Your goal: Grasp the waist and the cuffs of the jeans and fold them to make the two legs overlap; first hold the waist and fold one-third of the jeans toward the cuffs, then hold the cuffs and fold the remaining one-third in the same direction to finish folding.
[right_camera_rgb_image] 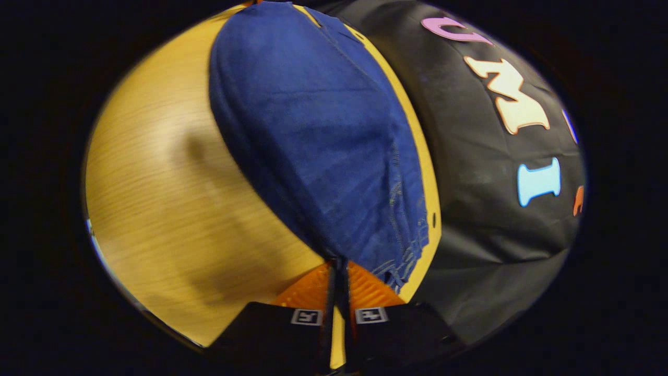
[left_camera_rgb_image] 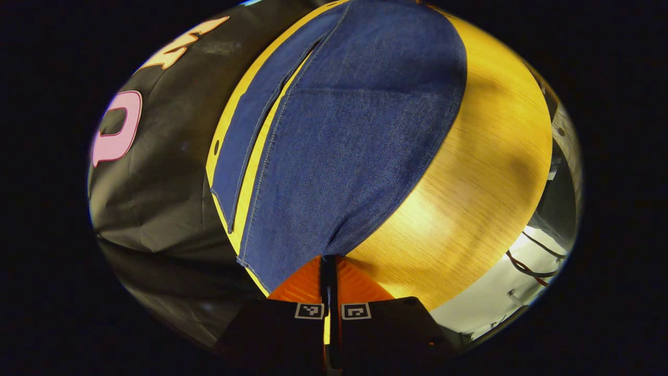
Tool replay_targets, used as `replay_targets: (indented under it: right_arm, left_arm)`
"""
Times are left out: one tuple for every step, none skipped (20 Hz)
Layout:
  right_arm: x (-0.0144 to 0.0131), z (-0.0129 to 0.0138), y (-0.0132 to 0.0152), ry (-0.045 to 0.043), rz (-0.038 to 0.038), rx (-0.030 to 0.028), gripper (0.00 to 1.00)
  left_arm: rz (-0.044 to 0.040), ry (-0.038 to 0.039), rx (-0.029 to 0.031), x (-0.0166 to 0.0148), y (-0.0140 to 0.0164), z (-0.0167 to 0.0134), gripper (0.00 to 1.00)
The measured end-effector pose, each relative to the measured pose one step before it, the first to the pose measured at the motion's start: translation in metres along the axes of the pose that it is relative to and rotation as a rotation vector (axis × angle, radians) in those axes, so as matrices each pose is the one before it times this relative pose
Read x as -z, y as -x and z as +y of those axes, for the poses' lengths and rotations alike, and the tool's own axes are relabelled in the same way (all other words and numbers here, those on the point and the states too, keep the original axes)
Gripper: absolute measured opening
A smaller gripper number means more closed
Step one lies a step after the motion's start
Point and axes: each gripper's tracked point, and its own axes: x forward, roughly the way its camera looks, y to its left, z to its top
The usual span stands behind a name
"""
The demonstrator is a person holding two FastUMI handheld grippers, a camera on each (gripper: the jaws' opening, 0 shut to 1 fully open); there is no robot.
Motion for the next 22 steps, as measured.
replay_targets:
  right_arm:
    - [-0.00287,-0.00226,-0.00063,-0.04393,-0.00161,0.00787,0.07]
    - [-0.00183,-0.00098,0.00057,-0.03834,-0.00543,0.00254,0.04]
    - [-0.00005,-0.00012,0.00188,-0.03784,-0.00046,0.00088,0.03]
    - [-0.00095,-0.00309,0.00180,-0.03761,-0.00268,0.00747,0.03]
    - [-0.00300,-0.00474,0.00301,-0.04025,-0.01302,0.01503,0.03]
    - [-0.00459,-0.00825,0.00386,-0.04273,-0.01630,0.02031,0.03]
    - [-0.00568,-0.00701,0.00406,-0.04539,-0.01217,0.01419,0.03]
    - [-0.00399,-0.00890,0.00352,-0.03966,-0.00708,0.01419,0.03]
    - [-0.00450,-0.00827,0.00183,-0.03502,-0.00538,0.01497,0.03]
    - [-0.00798,-0.00993,0.00093,-0.03288,-0.01098,0.01440,0.03]
    - [-0.00727,-0.00809,0.00097,-0.02672,-0.00727,0.01649,0.03]
    - [-0.00736,-0.00798,0.00337,-0.02374,-0.01431,0.01924,0.03]
    - [-0.00824,-0.00894,0.00249,-0.02089,-0.01249,0.02265,0.03]
    - [-0.00765,-0.00811,-0.00025,-0.02584,-0.00943,0.02181,0.03]
    - [-0.00738,-0.00681,-0.00285,-0.02915,-0.00979,0.01559,0.03]
    - [-0.00850,-0.00782,-0.00255,-0.03107,-0.00601,0.01892,0.03]
    - [-0.00778,-0.00503,-0.00497,-0.03271,0.00027,0.01466,0.02]
    - [-0.00988,-0.00580,-0.00477,-0.03339,-0.00694,0.01853,0.03]
    - [-0.00998,-0.00460,-0.00449,-0.03185,-0.00178,0.02047,0.03]
    - [-0.01109,-0.00456,-0.00587,-0.02478,-0.00527,0.02010,0.03]
    - [-0.01075,-0.00310,-0.00614,-0.01685,-0.00869,0.01718,0.03]
    - [-0.00986,-0.00347,-0.00680,-0.00631,-0.00768,0.01695,0.02]
  left_arm:
    - [0.00300,0.01713,0.00063,-0.00084,-0.00006,0.00070,0.00]
    - [0.00798,0.02006,0.00348,0.00041,0.00043,0.00043,0.00]
    - [0.00680,0.02393,0.00157,-0.00118,0.00063,0.00157,0.00]
    - [0.01275,0.03511,-0.00023,0.00002,0.00098,0.00167,0.00]
    - [0.00521,0.03850,-0.01482,-0.00345,0.00334,0.00580,0.00]
    - [-0.00600,0.03690,-0.01977,-0.00264,0.00310,0.00777,0.00]
    - [-0.00822,0.05385,-0.02940,-0.00449,0.00652,0.00961,0.00]
    - [-0.01163,0.05072,-0.02361,-0.00633,0.00875,0.01163,0.00]
    - [-0.01396,0.04984,-0.01714,-0.00882,0.00510,0.00906,0.00]
    - [-0.01377,0.04354,-0.01583,-0.00756,0.00509,0.00951,0.00]
    - [-0.00650,0.03205,-0.01489,-0.00782,0.00496,0.00834,0.00]
    - [-0.01090,0.03087,-0.01157,-0.00809,0.00628,0.00685,0.00]
    - [-0.01596,0.02075,-0.01048,-0.01217,0.00280,0.00609,0.00]
    - [-0.01016,0.01085,-0.01043,-0.00906,0.00206,0.00292,0.00]
    - [-0.00859,0.00228,-0.01237,-0.00861,0.00089,0.00692,0.00]
    - [-0.00333,-0.00014,-0.00995,-0.00554,-0.00049,0.00626,0.00]
    - [-0.01725,0.00192,-0.00842,-0.00892,-0.00235,0.00636,0.00]
    - [-0.01650,0.00529,-0.00953,-0.00955,-0.00141,0.00932,0.00]
    - [-0.00920,0.00932,-0.00060,-0.01133,-0.00635,0.00946,0.00]
    - [-0.01100,0.01172,0.00027,-0.01216,-0.00789,0.00975,0.00]
    - [-0.01591,0.00929,-0.00488,-0.01231,-0.00704,0.00811,0.00]
    - [-0.01113,0.00623,-0.00210,-0.00958,-0.00568,0.00714,0.00]
